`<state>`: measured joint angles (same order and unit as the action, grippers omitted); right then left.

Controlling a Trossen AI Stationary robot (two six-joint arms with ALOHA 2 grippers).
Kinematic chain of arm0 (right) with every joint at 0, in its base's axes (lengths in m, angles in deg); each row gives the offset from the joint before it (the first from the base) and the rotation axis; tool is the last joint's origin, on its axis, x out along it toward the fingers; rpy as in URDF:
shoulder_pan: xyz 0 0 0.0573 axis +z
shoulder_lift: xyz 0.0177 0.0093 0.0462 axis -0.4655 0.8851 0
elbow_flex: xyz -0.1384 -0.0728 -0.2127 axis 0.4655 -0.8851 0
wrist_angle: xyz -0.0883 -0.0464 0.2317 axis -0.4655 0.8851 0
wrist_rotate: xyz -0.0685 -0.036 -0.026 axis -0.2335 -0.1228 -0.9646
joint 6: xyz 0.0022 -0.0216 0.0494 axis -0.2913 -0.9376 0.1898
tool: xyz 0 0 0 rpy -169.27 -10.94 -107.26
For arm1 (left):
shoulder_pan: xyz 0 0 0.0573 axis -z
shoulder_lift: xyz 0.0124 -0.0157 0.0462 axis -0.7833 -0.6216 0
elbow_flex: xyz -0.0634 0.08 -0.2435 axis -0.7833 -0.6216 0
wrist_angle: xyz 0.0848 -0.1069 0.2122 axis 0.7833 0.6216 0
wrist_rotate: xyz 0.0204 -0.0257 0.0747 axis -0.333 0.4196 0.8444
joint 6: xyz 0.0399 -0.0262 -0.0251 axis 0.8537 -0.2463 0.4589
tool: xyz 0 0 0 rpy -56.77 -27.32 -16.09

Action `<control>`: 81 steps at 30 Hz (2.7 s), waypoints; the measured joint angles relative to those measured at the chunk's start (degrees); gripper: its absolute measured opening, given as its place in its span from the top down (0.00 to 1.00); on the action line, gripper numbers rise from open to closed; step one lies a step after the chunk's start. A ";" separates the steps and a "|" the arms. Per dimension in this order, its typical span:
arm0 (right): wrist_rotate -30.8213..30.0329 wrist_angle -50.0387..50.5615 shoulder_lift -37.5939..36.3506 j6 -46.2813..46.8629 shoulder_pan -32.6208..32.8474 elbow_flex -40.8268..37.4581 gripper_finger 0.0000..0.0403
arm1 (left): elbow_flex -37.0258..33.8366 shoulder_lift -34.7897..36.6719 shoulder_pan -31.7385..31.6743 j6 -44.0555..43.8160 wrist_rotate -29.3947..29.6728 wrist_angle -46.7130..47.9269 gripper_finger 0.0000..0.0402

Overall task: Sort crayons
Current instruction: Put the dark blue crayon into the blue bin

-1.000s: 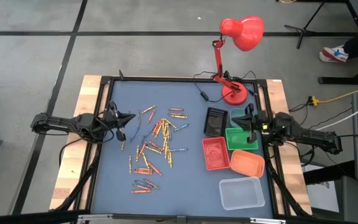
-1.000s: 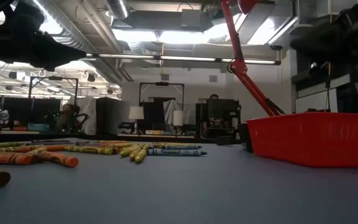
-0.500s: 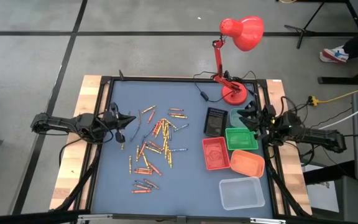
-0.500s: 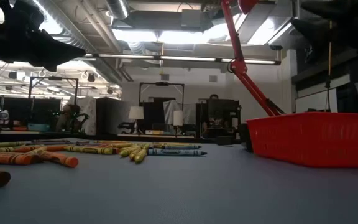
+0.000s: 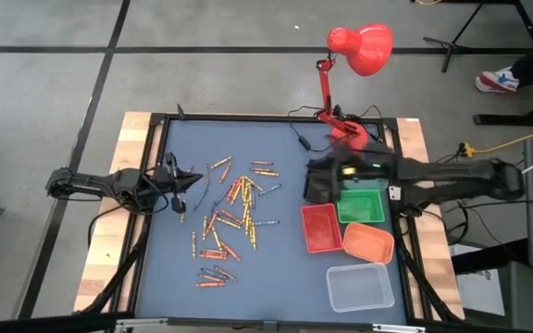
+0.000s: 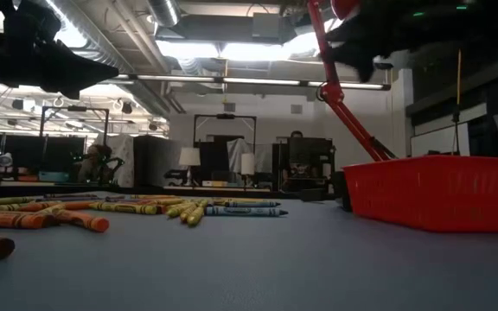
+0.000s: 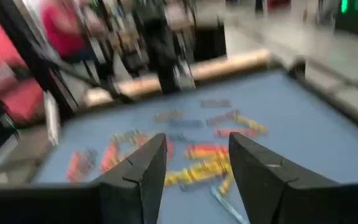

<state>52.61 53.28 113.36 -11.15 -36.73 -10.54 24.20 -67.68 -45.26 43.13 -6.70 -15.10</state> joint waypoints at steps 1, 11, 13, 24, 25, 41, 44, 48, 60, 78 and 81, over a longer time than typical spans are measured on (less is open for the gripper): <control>0.00 1.48 3.21 -0.55 0.00 2.35 0.57 | 0.00 0.00 -0.01 0.01 -0.01 0.04 1.00; 0.00 13.26 30.99 -7.86 -0.02 22.91 0.57 | 0.00 0.00 -0.02 0.02 -0.02 0.09 1.00; 0.00 14.90 35.22 -9.62 -0.02 25.97 0.57 | 0.00 0.00 -0.02 0.00 0.00 0.09 1.00; -0.02 19.88 49.20 -14.50 -0.03 33.70 0.57 | 0.00 0.00 -0.02 0.02 0.00 0.11 1.00; -0.01 19.91 49.67 -14.91 -0.03 33.70 0.57 | 0.00 0.00 -0.02 0.02 -0.01 0.11 1.00; -0.66 21.63 56.43 -15.41 -0.02 33.83 0.57 | 0.00 -0.11 0.00 0.04 -0.02 0.13 1.00; -0.71 21.98 56.43 -15.41 -0.03 33.85 0.59 | 0.00 -0.11 0.00 0.04 0.02 0.13 1.00; -0.70 21.98 56.48 -15.39 -0.04 33.83 0.67 | 0.00 -0.11 0.00 0.04 0.02 0.13 1.00; -0.68 22.08 56.55 -15.37 -0.04 33.76 0.93 | 0.00 -0.11 0.00 0.04 0.02 0.13 1.00; 1.61 25.88 49.79 -15.10 0.09 33.34 0.94 | 0.00 -0.11 -0.02 0.04 0.02 0.15 1.00; 1.66 29.61 46.09 -15.09 0.07 33.48 0.94 | 0.00 -0.11 -0.02 0.04 0.02 0.13 1.00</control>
<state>54.27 82.89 159.45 -26.24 -36.67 22.94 24.20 -67.79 -45.28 43.17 -6.68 -14.97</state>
